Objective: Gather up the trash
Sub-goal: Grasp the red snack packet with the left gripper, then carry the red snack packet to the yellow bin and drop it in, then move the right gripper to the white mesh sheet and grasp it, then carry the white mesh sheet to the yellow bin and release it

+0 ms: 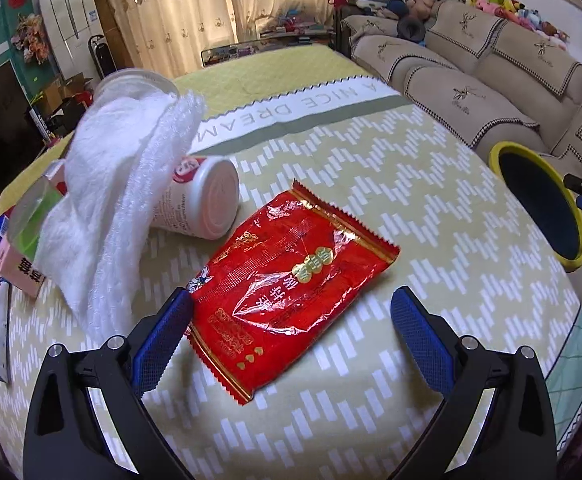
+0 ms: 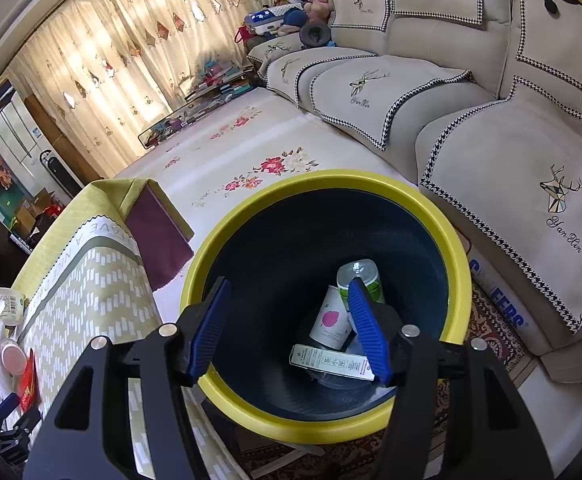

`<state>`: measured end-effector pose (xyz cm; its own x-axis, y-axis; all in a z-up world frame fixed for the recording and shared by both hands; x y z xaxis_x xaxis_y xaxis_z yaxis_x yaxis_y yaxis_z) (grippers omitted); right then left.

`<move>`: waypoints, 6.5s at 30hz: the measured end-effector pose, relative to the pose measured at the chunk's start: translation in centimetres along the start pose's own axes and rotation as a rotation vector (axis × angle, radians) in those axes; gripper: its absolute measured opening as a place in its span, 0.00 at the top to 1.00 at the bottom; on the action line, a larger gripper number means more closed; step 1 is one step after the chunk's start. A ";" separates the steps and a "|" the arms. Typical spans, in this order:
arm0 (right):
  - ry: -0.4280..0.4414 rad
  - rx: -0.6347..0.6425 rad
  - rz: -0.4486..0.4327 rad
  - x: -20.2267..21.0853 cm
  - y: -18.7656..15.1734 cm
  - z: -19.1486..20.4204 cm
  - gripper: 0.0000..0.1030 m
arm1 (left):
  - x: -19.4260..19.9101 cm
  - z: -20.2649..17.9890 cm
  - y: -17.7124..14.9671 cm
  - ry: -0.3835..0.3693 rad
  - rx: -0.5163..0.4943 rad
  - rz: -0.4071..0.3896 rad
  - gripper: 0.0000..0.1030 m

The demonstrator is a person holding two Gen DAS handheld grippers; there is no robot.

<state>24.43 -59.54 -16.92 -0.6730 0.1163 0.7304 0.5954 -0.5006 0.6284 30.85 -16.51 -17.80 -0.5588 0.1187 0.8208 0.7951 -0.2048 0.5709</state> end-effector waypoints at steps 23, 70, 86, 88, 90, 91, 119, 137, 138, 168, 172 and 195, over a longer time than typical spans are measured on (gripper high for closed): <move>0.057 -0.006 -0.066 3.8 0.1 0.0 0.44 | 3.2 -0.9 0.1 -0.164 0.055 -0.041 0.88; -0.109 -0.149 -0.143 9.0 -0.8 -13.8 0.40 | -5.9 -35.3 8.0 -0.452 -0.340 0.105 0.47; -0.032 -0.025 -0.135 10.0 -0.9 -7.7 0.36 | 10.0 -19.7 6.7 -0.413 -0.139 -0.184 0.05; -0.013 0.011 -0.129 10.0 -1.1 -5.8 0.35 | 11.1 -17.1 5.9 -0.373 -0.112 -0.214 0.05; 0.003 0.044 -0.124 10.0 -1.3 -4.1 0.35 | 12.2 -14.2 5.1 -0.321 -0.075 -0.240 0.05; 0.014 0.067 -0.119 10.0 -1.5 -2.9 0.34 | 12.9 -12.1 4.6 -0.292 -0.047 -0.256 0.05; 0.421 0.573 0.064 7.9 -10.4 33.9 0.33 | 17.6 18.8 -7.2 0.055 0.431 -0.345 0.05; 0.376 0.651 0.113 3.0 -10.6 40.9 0.57 | 14.3 20.6 -7.8 0.013 0.461 -0.293 0.05; 0.374 0.654 0.113 2.8 -10.6 41.0 0.62 | 14.2 20.6 -7.8 0.011 0.459 -0.291 0.05; 0.458 0.501 -0.075 14.3 -5.8 29.0 0.91 | 14.2 16.4 -7.0 -0.010 0.391 -0.282 0.05; 0.413 0.449 -0.089 14.0 -4.7 25.6 0.91 | 14.1 15.1 -6.6 -0.015 0.366 -0.280 0.05; 0.025 0.125 -0.110 7.0 2.1 3.2 0.91 | 10.5 8.3 -3.7 -0.029 0.264 -0.208 0.05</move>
<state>22.31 -57.06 -9.63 -0.7471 0.1427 0.6492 0.5663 -0.3747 0.7341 24.03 -6.43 -11.12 -0.7118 0.1598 0.6840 0.7002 0.0847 0.7089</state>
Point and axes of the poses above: each gripper's, at about its wrist camera, not at the fingertips, and x roughly against the way its jaws point, z to its left, y to its top, the point moved 5 cm from there along -x, roughly the way its jaws point, and after that the axes turned 5 degrees about x, right-handed, at the moved point
